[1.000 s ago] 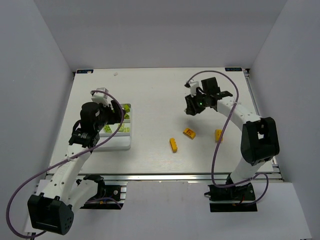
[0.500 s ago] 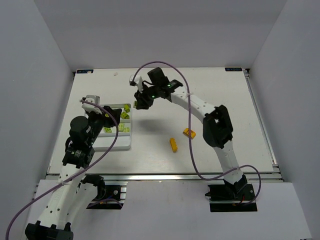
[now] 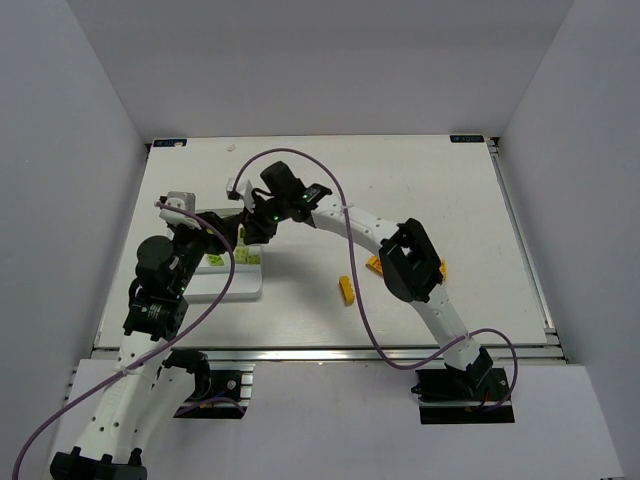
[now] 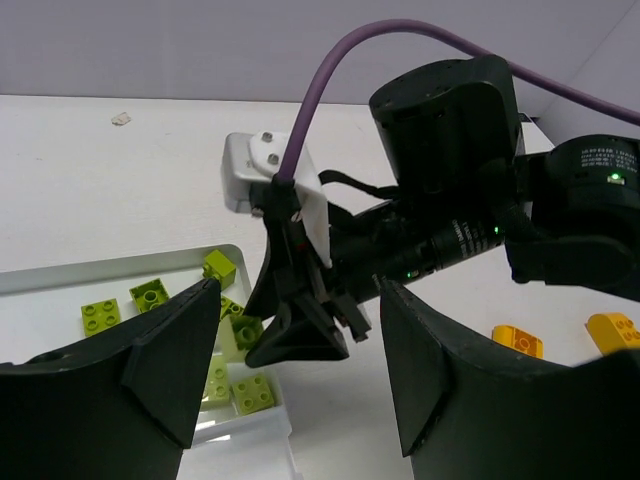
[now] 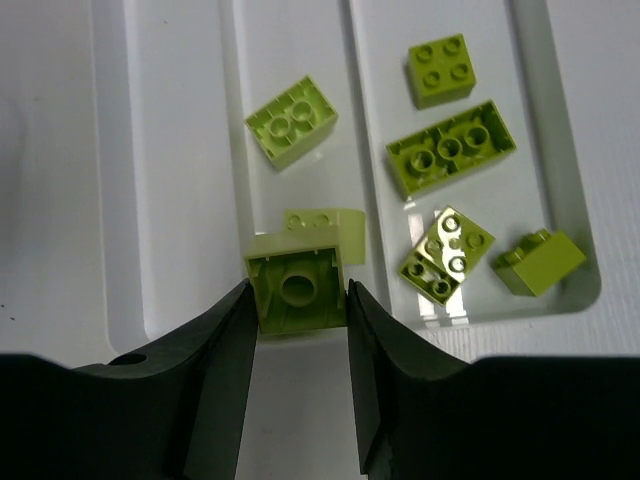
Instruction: Sort the legos into containers by color
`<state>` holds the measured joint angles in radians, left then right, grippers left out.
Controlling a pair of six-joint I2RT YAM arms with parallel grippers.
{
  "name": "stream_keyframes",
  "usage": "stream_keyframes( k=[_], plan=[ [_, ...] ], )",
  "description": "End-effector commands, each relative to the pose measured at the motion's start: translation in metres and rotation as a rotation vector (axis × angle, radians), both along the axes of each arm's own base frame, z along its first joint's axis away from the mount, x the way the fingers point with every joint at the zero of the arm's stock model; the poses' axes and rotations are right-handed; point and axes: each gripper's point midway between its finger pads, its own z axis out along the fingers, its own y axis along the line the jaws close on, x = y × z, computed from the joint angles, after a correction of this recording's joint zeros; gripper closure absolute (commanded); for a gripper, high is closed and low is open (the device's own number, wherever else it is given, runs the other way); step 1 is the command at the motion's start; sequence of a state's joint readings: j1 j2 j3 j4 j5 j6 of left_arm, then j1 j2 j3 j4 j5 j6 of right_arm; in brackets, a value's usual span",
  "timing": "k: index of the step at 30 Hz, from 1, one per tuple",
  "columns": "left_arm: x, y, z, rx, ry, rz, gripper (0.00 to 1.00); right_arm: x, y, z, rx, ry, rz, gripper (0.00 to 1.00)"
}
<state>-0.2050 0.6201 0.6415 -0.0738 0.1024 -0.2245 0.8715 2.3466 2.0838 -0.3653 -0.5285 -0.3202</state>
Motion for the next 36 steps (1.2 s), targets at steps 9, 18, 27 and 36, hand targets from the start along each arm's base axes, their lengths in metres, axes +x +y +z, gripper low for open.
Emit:
stream_keyframes(
  k=[9, 18, 27, 36],
  plan=[
    [-0.003, -0.004, 0.007, 0.000, -0.031, -0.025, 0.25, -0.006, 0.031, -0.011, 0.021, -0.043, -0.015, 0.61],
    [-0.006, -0.008, 0.010, -0.005, -0.044, -0.051, 0.23, -0.002, 0.030, -0.015, 0.003, -0.051, -0.043, 0.45],
    [-0.017, -0.036, 0.007, 0.005, -0.057, -0.229, 0.68, -0.006, -0.003, 0.017, -0.021, -0.007, -0.104, 0.46],
    [-0.025, -0.088, -0.010, -0.049, 0.038, -0.554, 0.53, 0.012, -0.173, 0.018, -0.152, 0.278, -0.333, 1.00]
  ],
)
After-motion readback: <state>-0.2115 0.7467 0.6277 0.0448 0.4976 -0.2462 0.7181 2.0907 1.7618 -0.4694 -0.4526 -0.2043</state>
